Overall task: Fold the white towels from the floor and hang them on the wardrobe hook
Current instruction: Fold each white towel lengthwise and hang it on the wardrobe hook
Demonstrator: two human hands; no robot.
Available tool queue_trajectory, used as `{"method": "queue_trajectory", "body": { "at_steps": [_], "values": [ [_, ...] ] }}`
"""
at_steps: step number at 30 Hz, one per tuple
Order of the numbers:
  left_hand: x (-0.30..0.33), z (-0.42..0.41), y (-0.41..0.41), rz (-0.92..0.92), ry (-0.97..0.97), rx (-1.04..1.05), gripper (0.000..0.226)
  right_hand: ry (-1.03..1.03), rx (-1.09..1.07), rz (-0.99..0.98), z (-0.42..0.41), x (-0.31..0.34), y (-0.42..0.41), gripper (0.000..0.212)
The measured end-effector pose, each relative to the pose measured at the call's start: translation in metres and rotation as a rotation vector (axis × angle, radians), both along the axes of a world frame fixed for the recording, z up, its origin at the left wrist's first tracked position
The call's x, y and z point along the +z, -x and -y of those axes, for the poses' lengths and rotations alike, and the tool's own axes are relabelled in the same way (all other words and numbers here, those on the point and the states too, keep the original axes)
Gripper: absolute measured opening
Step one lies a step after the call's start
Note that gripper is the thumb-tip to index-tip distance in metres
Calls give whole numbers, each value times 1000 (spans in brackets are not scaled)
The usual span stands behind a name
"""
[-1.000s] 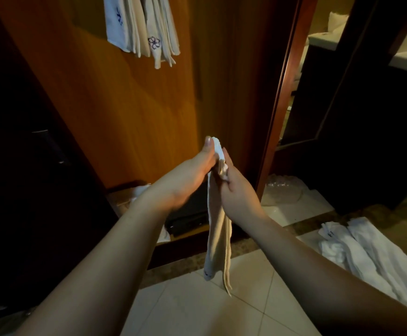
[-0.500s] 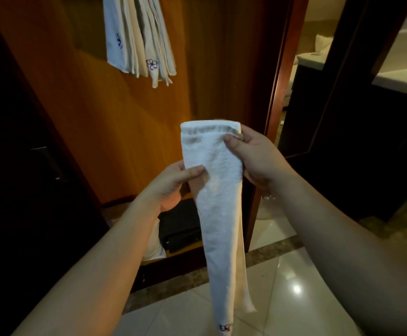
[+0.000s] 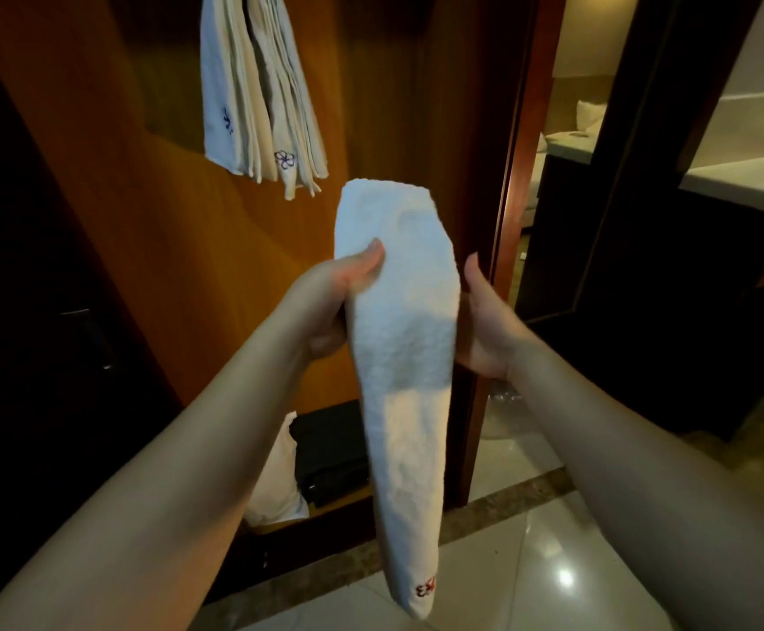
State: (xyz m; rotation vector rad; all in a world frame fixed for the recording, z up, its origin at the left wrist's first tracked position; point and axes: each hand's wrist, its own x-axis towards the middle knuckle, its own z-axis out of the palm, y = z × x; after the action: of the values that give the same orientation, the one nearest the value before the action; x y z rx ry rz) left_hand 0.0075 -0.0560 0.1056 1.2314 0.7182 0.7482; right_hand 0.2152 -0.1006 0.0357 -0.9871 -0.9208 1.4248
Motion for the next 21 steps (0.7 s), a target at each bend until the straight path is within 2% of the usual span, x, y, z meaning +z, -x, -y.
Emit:
{"method": "queue_trajectory", "body": {
  "at_steps": [3, 6, 8, 11, 14, 17, 21],
  "values": [
    [17, -12, 1, 20, 54, 142, 38, 52, 62, 34, 7, -31, 12, 94],
    [28, -25, 4, -21, 42, 204, 45, 69, 57, 268, 11, -42, 23, 93],
    [32, -32, 7, -35, 23, 219, 46, 28, 66, 382, 13, -40, 30, 82],
    [39, -40, 9, -46, 14, 238, 46, -21, 26, 432, 15, -35, 36, 75],
    [47, -47, 12, -35, 11, 288, 36, -77, -21, 502, 16, -29, 38, 58],
    [55, -52, 14, -22, 11, 317, 26, -60, 37, 441, 13, -24, 36, 65],
    [63, -53, 9, -6, 37, 304, 26, 52, 293, 368, 11, -15, 24, 75]
  ]
}}
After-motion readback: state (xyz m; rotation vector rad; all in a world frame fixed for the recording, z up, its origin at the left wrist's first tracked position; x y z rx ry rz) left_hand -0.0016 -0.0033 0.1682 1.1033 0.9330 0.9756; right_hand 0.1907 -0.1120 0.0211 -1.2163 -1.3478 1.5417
